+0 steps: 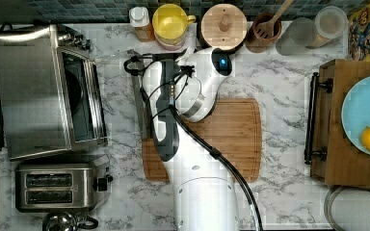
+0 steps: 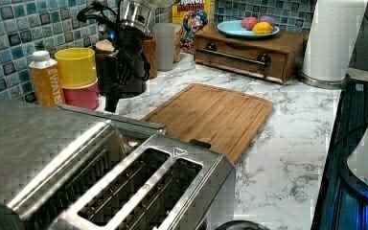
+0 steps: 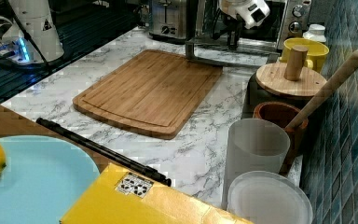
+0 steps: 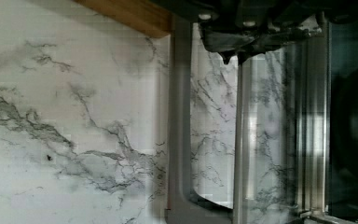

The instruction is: Close the oven.

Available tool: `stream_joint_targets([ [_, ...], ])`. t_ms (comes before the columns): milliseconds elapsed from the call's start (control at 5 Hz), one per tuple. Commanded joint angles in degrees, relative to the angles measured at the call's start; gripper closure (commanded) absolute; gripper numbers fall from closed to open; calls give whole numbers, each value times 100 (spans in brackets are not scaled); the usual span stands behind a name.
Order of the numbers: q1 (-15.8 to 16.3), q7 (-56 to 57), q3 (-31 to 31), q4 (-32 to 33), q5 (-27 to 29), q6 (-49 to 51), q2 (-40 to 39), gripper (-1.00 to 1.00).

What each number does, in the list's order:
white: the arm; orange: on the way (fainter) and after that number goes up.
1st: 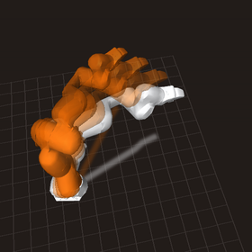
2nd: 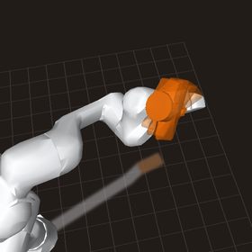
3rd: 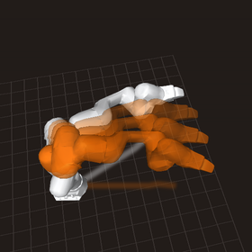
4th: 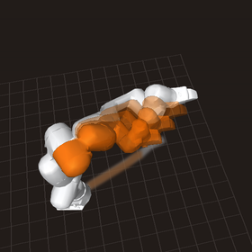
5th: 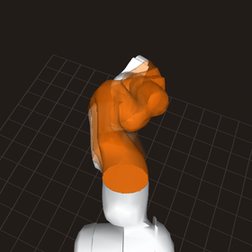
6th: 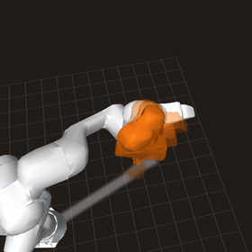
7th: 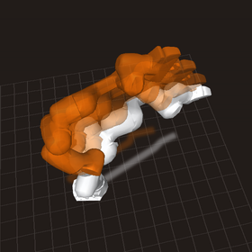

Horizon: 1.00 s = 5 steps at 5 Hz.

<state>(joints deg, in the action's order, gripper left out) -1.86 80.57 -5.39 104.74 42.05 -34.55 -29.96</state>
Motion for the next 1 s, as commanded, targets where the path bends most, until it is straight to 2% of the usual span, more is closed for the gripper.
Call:
stream_joint_targets([
  [200,258,-373,244,-358,-444,-184,146,100],
  [400,352,-221,207,-542,-480,276,4,100],
  [600,551,-232,196,-454,-679,473,-30,100],
  [1000,580,-254,53,-125,-213,227,227,100],
])
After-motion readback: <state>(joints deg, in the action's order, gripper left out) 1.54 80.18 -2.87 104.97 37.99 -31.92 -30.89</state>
